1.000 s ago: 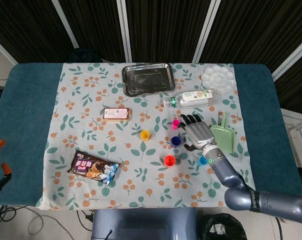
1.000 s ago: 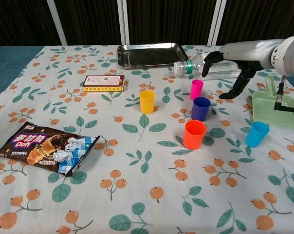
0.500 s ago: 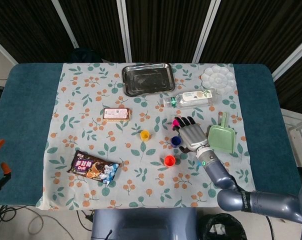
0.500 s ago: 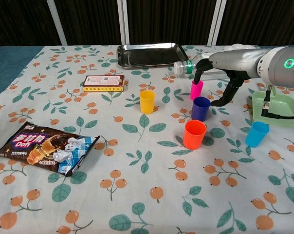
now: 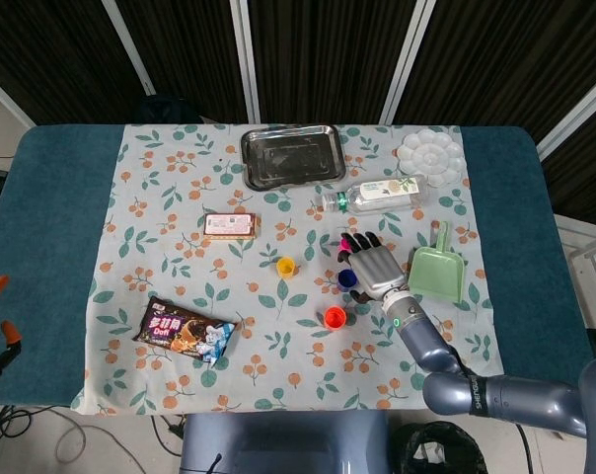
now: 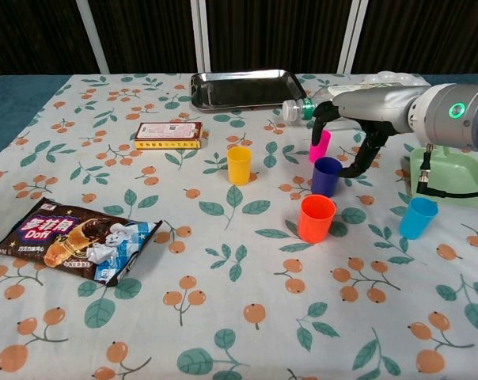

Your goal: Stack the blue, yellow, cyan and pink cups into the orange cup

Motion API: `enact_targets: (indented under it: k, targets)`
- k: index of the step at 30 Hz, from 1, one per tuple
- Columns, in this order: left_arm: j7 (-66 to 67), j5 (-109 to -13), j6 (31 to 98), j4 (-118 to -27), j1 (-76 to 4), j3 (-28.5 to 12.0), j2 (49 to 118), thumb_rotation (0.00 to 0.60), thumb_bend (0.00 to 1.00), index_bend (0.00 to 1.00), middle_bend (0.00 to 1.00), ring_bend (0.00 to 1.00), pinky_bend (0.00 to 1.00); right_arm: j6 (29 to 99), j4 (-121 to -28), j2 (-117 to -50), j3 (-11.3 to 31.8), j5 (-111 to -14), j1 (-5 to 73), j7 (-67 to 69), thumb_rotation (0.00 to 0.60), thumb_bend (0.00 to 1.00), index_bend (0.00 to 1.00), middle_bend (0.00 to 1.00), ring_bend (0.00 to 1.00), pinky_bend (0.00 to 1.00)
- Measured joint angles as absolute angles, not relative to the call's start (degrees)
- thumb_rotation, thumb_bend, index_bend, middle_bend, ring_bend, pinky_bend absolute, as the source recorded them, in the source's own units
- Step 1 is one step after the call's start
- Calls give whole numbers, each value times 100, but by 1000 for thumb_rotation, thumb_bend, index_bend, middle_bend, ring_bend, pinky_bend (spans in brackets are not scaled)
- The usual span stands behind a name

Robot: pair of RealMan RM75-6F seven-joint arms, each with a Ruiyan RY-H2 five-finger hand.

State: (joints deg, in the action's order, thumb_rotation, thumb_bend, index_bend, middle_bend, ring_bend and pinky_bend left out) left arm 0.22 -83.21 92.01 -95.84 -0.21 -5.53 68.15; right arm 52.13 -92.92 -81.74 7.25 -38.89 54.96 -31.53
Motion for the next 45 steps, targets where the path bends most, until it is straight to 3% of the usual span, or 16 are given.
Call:
enact_targets:
  k: [19,45]
  targets:
    - [21,-8298,9189,-9566,-22,-563,6815,600,682,150,94,5,17,5149,-8938,-8472,711,-3920,5508,-3062,600,376,335,0,0,14]
    - [25,-8276,9168,-9567,-21,-560,6811,600,682,160,94,5,17,5147,-8598,-8694,780,-4037,5423,-2857,600,376,456,0,0,14]
